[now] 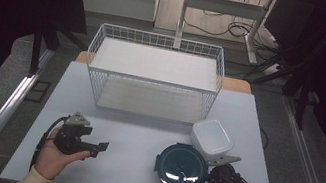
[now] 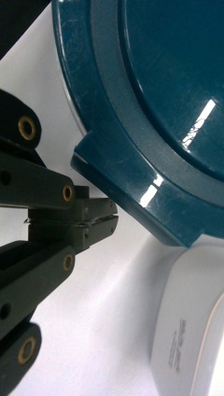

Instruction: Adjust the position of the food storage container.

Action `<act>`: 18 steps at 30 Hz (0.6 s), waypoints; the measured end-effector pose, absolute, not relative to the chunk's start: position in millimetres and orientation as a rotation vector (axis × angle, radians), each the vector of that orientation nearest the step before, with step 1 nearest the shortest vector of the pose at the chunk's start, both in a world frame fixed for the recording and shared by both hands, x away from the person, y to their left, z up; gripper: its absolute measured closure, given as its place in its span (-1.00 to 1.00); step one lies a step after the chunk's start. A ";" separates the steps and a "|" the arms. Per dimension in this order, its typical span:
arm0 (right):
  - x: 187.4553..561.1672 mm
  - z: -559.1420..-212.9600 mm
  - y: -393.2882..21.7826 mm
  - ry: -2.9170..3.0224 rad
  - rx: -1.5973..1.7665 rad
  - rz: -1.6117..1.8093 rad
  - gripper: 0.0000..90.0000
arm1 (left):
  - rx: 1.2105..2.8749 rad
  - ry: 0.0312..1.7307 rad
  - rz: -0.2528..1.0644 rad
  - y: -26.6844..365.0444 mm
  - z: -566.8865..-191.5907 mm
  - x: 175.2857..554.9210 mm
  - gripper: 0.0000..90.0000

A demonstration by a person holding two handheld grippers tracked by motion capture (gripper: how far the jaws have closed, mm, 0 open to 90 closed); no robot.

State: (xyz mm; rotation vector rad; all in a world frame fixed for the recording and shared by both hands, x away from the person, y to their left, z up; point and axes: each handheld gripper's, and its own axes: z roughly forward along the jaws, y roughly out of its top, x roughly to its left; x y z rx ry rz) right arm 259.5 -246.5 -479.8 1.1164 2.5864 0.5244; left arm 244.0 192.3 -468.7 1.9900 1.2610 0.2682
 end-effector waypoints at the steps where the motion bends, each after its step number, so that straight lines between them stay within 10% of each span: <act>1: 259.3 -479.9 -245.4 2.589 1.112 0.521 1.00 | 1.991 1.261 0.268 192.4 -469.1 244.2 -0.61; 18: 254.0 -482.9 -209.3 2.617 1.054 0.519 1.00 | 1.985 1.263 0.264 194.7 -468.6 244.9 -0.61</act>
